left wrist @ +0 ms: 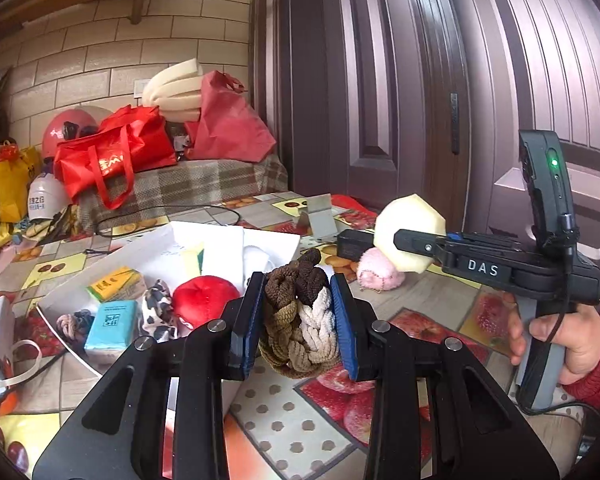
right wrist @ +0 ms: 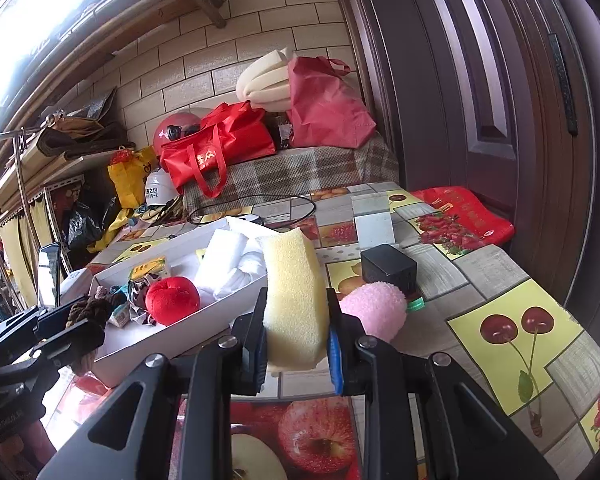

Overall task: Organize soft objects
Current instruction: 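Carry the rope with the left tool while the right tool carries the sponge block over the tray, then open the left tool over the tray while the right tool releases the sponge block inside, then move both tools back to the last items on the table, then grasp the white foam sheet with the left tool while the right tool grasps the pink fluffy ball, then carry the foam sheet with the left tool while the right tool carries the pink ball over the tray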

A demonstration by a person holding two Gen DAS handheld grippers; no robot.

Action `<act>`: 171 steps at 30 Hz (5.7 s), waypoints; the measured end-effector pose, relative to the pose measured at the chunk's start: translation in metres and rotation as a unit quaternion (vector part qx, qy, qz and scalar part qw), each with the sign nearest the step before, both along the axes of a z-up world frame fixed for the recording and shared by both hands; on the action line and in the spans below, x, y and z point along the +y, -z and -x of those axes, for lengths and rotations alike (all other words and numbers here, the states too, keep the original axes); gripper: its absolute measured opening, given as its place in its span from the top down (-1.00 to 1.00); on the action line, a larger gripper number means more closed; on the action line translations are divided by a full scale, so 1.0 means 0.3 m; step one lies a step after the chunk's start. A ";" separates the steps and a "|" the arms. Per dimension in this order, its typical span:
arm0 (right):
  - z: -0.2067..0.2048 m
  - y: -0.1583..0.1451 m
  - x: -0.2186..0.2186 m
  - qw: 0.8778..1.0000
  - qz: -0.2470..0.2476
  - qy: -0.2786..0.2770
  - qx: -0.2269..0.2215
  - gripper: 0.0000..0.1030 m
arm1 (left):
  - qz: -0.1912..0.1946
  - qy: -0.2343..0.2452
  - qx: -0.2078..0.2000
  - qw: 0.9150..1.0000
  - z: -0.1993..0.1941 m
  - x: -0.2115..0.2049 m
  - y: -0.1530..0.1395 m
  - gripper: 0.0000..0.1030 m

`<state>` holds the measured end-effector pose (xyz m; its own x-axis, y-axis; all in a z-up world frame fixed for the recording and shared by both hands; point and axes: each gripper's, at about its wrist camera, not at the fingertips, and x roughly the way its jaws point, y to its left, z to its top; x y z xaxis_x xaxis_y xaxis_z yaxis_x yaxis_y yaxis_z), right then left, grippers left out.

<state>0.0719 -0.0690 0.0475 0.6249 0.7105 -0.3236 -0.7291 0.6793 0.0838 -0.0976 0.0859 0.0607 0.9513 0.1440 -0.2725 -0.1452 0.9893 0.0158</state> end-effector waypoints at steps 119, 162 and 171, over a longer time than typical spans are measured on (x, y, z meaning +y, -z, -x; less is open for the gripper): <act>-0.441 0.133 -0.063 0.965 -0.018 0.072 0.253 -0.15 | 0.021 0.021 0.272 0.962 -0.678 -0.064 0.161 -0.81; -0.320 0.071 0.022 0.985 0.040 0.094 0.139 0.01 | -0.012 -0.044 0.043 0.998 -0.379 -0.096 0.002 0.01; -0.103 0.002 -0.074 0.993 -0.039 0.107 0.037 0.00 | -0.004 -0.056 0.013 0.998 -0.317 -0.078 -0.011 0.01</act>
<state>0.1028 -0.0912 0.0468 0.7402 0.5896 -0.3233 -0.5592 0.8067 0.1910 -0.0026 0.0625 0.0640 0.9218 0.2520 -0.2945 -0.2550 0.9665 0.0288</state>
